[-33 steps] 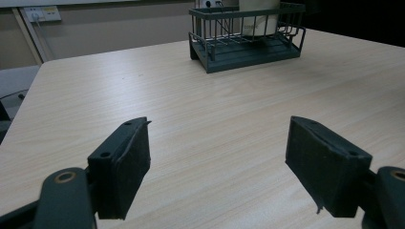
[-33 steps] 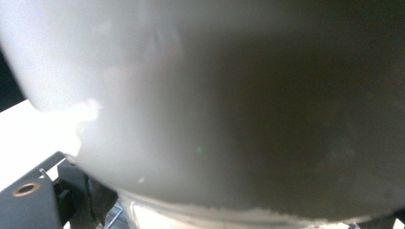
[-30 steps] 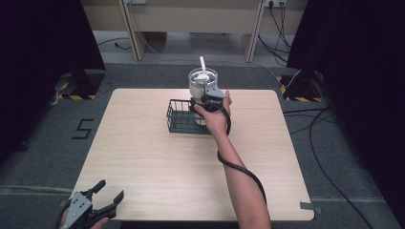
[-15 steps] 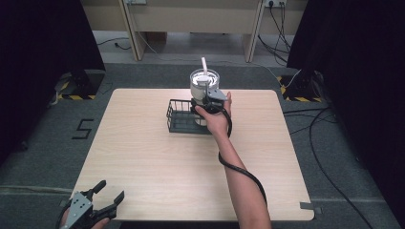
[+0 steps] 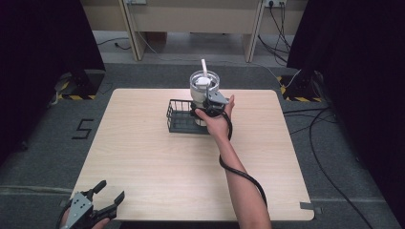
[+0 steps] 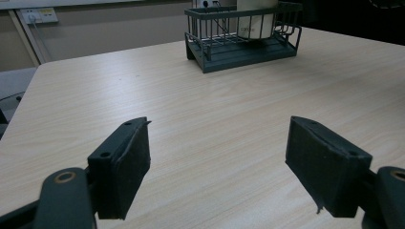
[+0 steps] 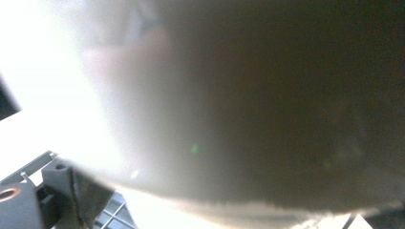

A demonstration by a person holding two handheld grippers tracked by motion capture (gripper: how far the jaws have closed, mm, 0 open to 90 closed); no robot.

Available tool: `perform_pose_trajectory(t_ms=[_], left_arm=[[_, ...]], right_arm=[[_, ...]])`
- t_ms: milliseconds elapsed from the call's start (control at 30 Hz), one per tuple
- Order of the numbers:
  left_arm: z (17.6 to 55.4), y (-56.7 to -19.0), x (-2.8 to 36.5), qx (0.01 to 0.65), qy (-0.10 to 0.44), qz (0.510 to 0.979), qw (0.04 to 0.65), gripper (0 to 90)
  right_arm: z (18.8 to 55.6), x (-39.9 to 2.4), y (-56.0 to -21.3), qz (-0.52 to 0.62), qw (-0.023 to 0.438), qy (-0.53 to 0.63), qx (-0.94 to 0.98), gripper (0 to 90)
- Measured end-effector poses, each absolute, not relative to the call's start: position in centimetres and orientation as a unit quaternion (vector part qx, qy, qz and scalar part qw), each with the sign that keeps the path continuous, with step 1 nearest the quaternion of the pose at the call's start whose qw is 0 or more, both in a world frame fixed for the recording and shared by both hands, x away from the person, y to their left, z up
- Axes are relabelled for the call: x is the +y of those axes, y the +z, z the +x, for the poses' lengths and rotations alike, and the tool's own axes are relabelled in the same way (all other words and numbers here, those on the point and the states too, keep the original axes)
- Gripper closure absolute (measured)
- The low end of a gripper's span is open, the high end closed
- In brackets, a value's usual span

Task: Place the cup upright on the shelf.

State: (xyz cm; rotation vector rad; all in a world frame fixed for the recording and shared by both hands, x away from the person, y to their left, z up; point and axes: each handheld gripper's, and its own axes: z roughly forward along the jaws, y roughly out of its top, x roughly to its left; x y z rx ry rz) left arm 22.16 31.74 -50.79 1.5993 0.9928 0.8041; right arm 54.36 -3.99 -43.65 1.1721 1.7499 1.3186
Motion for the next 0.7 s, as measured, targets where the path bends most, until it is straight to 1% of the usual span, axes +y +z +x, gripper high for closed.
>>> perform_pose_trajectory(t_ms=[700], left_arm=[[22.1, -50.8, 31.6, 0.413, 0.337, 0.668, 0.520, 22.4]], right_arm=[[51.9, -4.9, -43.0, 0.434, 0.333, 0.500, 0.671, 2.4]])
